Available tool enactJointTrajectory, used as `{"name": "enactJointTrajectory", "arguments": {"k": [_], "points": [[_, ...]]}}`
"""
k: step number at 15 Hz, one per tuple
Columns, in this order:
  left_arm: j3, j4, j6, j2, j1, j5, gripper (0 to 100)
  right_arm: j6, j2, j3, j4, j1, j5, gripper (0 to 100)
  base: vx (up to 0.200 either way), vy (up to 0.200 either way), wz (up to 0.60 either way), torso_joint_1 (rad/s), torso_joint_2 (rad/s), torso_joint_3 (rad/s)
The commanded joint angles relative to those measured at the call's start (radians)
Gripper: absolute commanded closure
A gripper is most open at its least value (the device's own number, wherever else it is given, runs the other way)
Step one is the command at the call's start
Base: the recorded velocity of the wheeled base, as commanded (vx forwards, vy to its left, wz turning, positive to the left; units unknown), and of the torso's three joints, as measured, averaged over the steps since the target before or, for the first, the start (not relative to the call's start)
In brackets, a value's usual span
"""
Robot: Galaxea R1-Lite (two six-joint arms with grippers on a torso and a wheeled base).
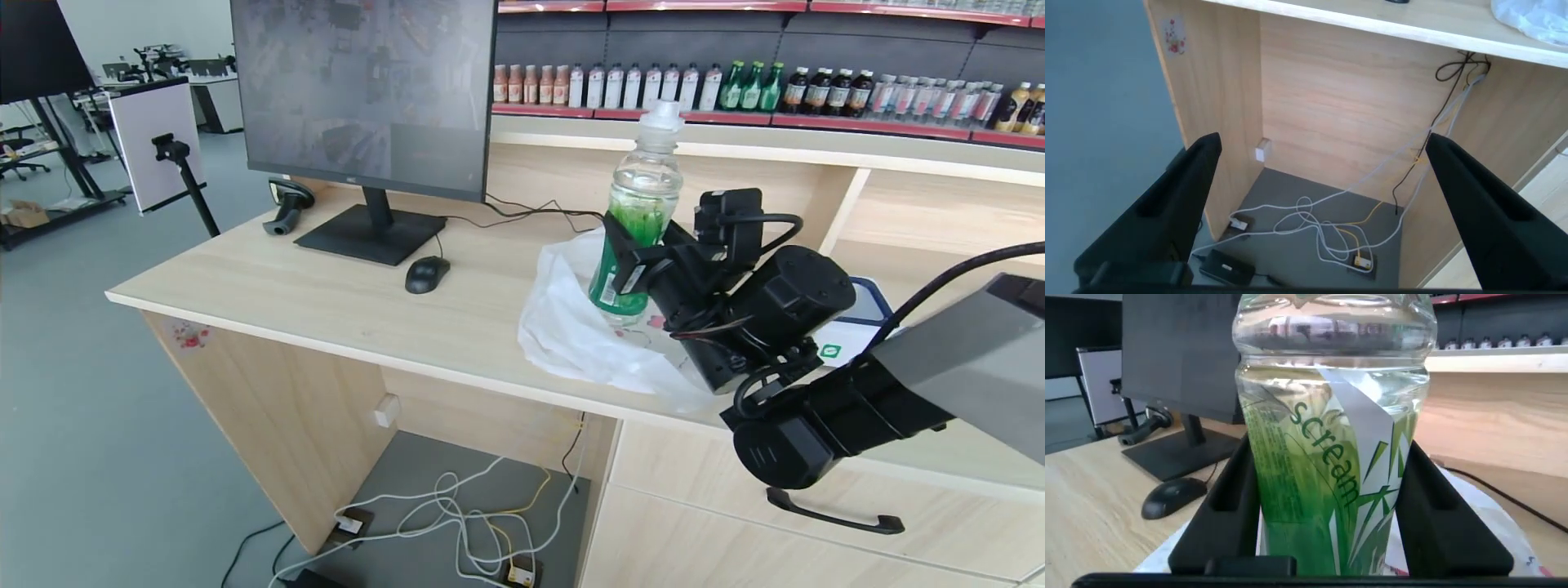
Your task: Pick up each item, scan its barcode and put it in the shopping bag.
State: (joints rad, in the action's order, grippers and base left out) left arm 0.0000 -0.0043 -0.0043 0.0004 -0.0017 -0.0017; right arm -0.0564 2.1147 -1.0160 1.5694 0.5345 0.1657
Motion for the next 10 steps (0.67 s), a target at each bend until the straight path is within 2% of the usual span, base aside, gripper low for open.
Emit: {"name": "enactJointTrajectory", "arguments": {"k": [1, 10], "points": [[0.0, 0.0, 0.0, 0.0, 0.0, 0.0, 0, 0.001, 0.05, -0.016, 0.001, -0.002, -0.002, 100, 0.0, 0.0, 0.0, 0.0, 0.0, 0.0], [0.0, 0.0, 0.0, 0.0, 0.0, 0.0, 0, 0.01, 0.113, -0.013, 0.001, -0.001, -0.002, 100, 0.0, 0.0, 0.0, 0.0, 0.0, 0.0]]}}
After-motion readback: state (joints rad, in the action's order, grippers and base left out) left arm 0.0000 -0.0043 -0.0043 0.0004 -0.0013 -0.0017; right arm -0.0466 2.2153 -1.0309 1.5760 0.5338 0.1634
